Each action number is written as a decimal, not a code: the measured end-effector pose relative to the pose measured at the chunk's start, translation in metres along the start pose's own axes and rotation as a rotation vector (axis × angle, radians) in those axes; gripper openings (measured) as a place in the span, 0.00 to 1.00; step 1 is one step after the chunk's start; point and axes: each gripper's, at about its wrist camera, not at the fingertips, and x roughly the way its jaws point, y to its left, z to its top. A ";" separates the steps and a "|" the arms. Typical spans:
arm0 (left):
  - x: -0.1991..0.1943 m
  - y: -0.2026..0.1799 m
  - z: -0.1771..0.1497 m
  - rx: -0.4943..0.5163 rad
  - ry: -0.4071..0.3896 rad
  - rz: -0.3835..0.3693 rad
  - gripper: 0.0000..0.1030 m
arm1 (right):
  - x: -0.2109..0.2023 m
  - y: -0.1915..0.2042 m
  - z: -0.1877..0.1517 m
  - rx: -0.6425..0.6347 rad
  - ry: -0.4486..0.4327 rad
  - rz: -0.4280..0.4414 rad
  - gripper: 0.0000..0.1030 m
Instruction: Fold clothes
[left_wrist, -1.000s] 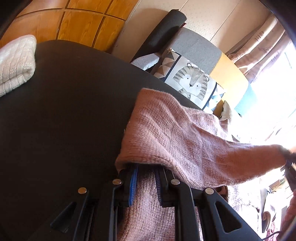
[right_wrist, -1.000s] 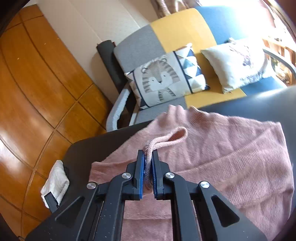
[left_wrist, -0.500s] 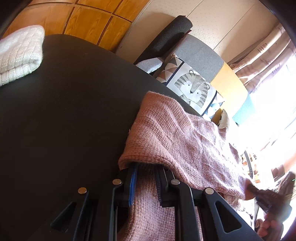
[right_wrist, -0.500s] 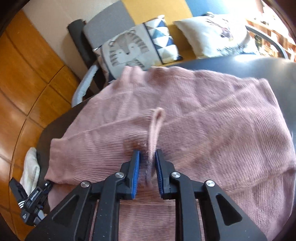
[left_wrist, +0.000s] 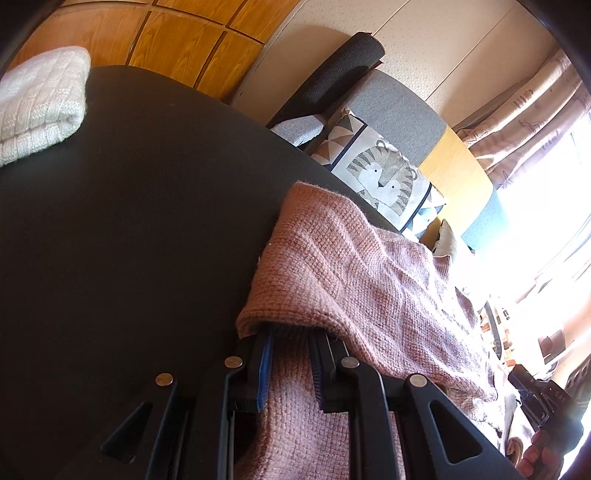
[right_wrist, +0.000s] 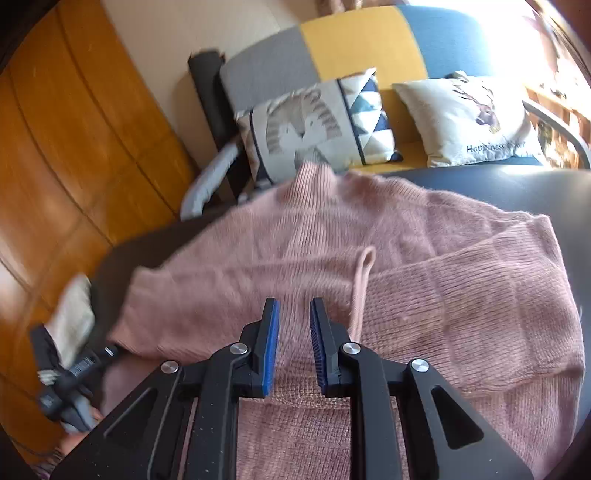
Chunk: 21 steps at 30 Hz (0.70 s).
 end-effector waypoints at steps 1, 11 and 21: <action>-0.003 0.000 0.000 0.001 0.005 0.004 0.17 | 0.007 0.005 -0.003 -0.031 0.019 -0.025 0.18; -0.051 -0.015 -0.017 0.096 -0.044 0.066 0.17 | 0.015 0.012 -0.026 -0.110 -0.042 -0.119 0.18; 0.023 -0.072 0.013 0.373 0.027 0.278 0.19 | 0.017 0.001 -0.025 -0.061 -0.049 -0.061 0.18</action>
